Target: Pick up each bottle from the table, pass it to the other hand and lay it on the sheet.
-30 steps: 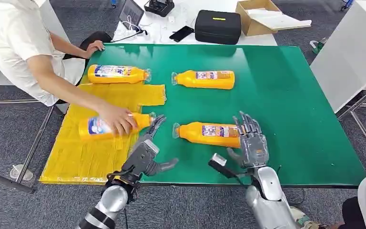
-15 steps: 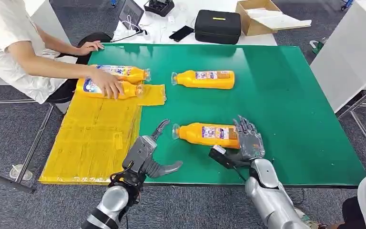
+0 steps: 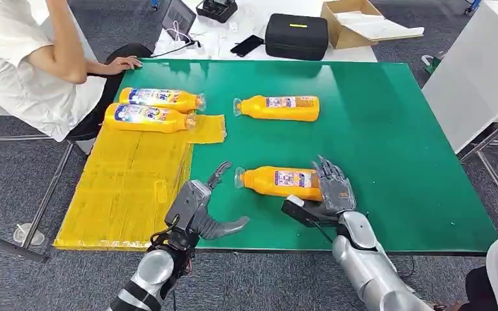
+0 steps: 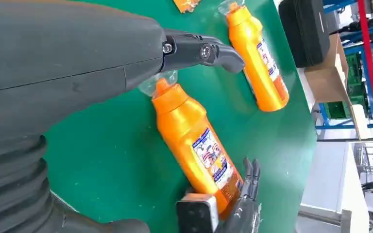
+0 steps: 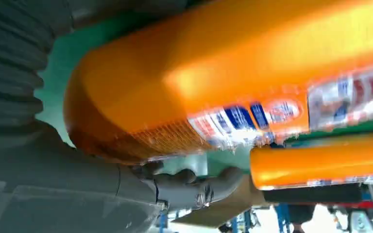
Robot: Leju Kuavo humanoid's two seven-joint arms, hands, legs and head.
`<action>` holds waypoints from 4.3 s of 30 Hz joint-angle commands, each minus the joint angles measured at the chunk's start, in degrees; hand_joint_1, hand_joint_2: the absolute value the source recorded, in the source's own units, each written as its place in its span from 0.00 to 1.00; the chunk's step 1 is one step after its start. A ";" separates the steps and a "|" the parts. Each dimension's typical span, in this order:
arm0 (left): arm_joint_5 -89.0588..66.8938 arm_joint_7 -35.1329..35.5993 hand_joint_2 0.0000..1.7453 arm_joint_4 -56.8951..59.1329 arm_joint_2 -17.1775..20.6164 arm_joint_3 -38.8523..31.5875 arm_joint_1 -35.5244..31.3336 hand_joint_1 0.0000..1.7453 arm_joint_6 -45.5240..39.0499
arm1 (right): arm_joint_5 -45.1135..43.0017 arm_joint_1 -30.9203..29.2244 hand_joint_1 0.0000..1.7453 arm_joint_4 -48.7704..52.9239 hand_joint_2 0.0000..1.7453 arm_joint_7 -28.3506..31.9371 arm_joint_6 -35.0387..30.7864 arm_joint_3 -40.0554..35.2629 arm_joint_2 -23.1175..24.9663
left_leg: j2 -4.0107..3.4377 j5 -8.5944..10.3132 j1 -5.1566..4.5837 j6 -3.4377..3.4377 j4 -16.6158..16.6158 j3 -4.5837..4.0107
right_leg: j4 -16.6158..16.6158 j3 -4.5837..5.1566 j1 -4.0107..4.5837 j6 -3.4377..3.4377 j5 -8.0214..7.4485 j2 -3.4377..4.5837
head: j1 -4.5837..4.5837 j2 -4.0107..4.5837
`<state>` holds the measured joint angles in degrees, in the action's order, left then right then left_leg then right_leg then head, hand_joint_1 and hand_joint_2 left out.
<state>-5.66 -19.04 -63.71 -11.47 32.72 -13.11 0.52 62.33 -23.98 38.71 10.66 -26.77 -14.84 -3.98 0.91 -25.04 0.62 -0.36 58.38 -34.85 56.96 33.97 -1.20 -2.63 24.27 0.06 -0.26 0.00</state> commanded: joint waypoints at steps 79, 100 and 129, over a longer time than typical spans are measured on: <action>43.75 -8.14 1.00 39.49 -6.48 -10.63 -15.77 0.00 15.72 | -40.06 0.43 1.00 3.92 1.00 23.49 18.23 -5.58 7.51 | -0.23 0.02 0.06 0.02 0.02 0.21 | 0.00 -0.17 0.08 0.09 -0.08 0.28 | 0.02 0.00; 43.68 -15.15 1.00 36.26 -6.18 -14.42 -17.96 0.00 23.39 | -39.49 1.72 1.00 6.59 1.00 25.01 21.13 -11.54 8.99 | -0.15 0.03 0.06 0.02 0.03 -0.01 | 0.01 0.02 0.08 0.09 -0.06 0.19 | 0.02 0.00; 42.51 -14.86 1.00 31.81 -6.90 -15.49 -15.11 1.00 26.99 | -41.62 2.83 0.82 5.47 1.00 25.48 23.96 -11.95 10.35 | -0.09 0.03 0.06 0.03 0.02 0.00 | 0.01 -0.01 0.08 0.10 -0.04 0.13 | -0.02 0.00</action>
<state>37.70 -35.28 -32.59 -18.43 16.00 -26.21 26.53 21.16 -20.72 45.70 36.04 -3.78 -25.24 6.08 0.88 -24.99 0.62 -0.33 58.37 -34.91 56.98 34.04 -1.20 -2.65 24.23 0.21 -0.28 0.00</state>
